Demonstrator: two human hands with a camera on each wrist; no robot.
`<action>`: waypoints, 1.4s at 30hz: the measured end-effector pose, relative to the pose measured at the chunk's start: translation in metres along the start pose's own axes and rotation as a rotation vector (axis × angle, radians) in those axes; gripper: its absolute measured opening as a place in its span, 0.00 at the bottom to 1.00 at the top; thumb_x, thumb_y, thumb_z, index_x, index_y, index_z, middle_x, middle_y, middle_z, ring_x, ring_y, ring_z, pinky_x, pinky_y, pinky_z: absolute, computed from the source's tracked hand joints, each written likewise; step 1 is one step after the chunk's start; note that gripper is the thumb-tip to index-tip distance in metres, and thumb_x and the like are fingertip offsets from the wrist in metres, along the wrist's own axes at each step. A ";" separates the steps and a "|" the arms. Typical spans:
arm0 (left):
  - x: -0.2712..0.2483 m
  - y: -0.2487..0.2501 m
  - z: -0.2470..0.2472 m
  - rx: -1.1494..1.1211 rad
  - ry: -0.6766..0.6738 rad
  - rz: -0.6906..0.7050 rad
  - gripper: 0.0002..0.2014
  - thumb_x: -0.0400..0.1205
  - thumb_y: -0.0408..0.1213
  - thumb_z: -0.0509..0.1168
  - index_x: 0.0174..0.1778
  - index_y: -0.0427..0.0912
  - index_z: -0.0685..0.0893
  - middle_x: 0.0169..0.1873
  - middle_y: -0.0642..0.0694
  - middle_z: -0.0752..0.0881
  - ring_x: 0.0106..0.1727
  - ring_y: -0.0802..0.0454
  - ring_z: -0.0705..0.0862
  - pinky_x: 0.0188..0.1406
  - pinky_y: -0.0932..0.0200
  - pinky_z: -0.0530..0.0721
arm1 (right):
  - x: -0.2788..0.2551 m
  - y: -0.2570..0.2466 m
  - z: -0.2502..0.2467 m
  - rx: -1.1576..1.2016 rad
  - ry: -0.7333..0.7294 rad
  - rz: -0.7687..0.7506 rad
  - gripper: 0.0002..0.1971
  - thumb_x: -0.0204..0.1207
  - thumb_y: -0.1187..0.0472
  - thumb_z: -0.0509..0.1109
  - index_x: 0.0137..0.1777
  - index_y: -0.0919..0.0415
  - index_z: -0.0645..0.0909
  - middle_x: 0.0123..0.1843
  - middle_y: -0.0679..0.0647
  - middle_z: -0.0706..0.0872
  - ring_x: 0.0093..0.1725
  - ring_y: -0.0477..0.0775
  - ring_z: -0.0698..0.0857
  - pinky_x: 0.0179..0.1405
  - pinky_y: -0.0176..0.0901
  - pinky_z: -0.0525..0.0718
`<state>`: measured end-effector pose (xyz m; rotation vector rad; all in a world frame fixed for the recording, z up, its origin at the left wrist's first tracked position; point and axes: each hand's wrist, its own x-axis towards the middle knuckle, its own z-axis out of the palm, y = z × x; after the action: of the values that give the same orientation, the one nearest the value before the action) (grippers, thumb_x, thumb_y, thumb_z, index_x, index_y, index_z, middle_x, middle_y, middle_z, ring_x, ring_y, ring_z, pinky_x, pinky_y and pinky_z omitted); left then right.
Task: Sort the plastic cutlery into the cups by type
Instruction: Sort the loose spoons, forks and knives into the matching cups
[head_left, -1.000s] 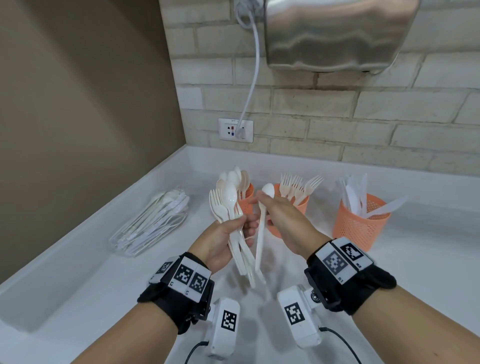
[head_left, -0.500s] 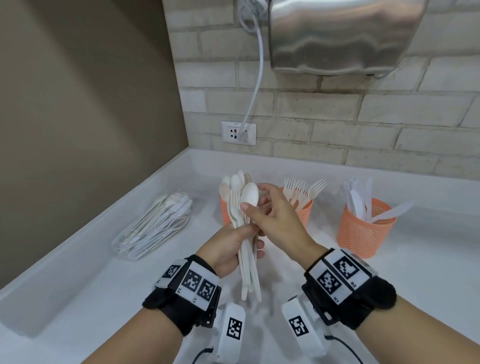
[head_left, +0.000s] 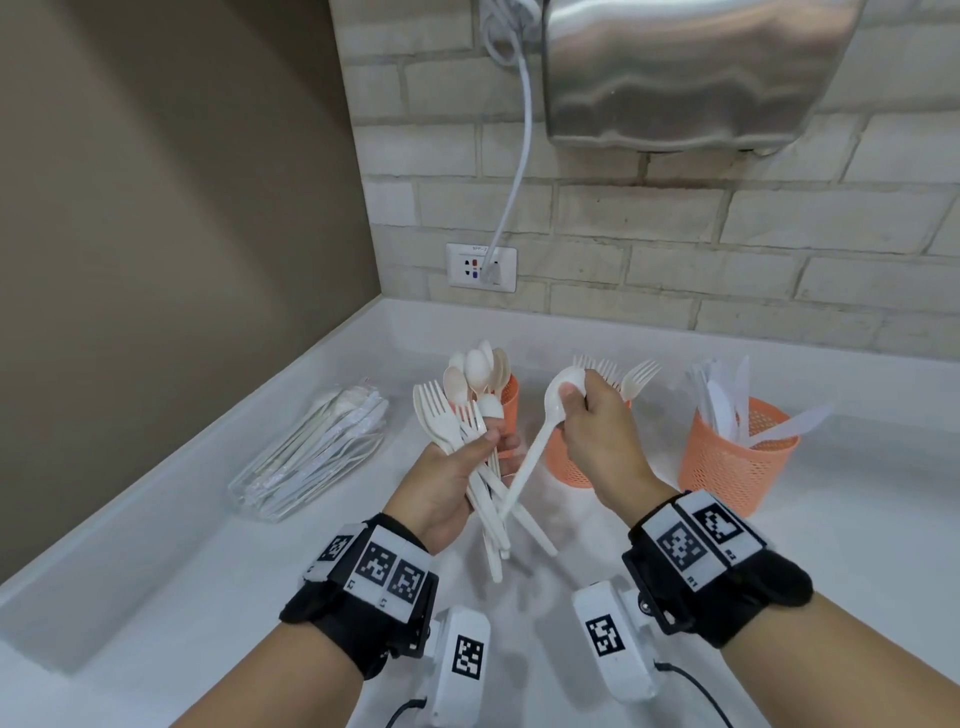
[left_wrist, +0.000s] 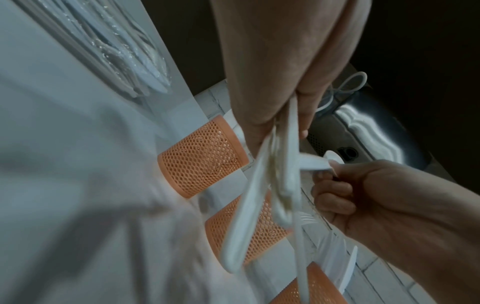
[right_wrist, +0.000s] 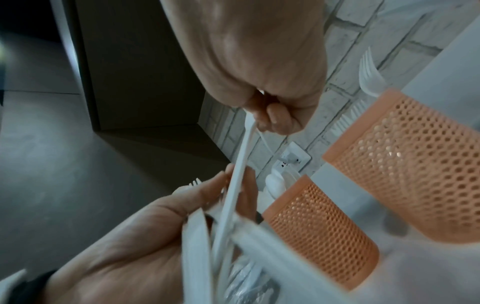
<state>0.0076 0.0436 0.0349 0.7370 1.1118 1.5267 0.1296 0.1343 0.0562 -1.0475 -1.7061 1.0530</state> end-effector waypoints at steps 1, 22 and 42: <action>0.000 0.001 -0.001 0.000 0.004 0.006 0.06 0.83 0.32 0.59 0.51 0.43 0.81 0.42 0.44 0.88 0.39 0.51 0.90 0.40 0.58 0.88 | 0.002 0.001 -0.002 -0.053 -0.013 -0.026 0.11 0.84 0.63 0.54 0.42 0.65 0.72 0.34 0.54 0.75 0.36 0.55 0.78 0.42 0.40 0.79; 0.003 0.003 0.005 -0.083 0.033 0.024 0.21 0.86 0.43 0.53 0.68 0.32 0.76 0.49 0.40 0.88 0.44 0.55 0.90 0.39 0.63 0.88 | -0.036 -0.009 0.033 -0.016 -0.259 -0.169 0.16 0.74 0.66 0.69 0.62 0.60 0.77 0.46 0.53 0.80 0.41 0.43 0.78 0.39 0.21 0.75; 0.004 0.001 0.000 -0.061 0.014 0.001 0.20 0.88 0.43 0.49 0.67 0.38 0.78 0.57 0.38 0.86 0.56 0.49 0.88 0.48 0.60 0.87 | -0.033 0.000 0.035 0.196 -0.524 0.032 0.16 0.82 0.62 0.61 0.70 0.57 0.72 0.61 0.55 0.84 0.62 0.49 0.83 0.64 0.43 0.81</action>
<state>0.0059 0.0472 0.0355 0.6862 1.0704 1.5617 0.1060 0.0957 0.0387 -0.7108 -1.9406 1.5812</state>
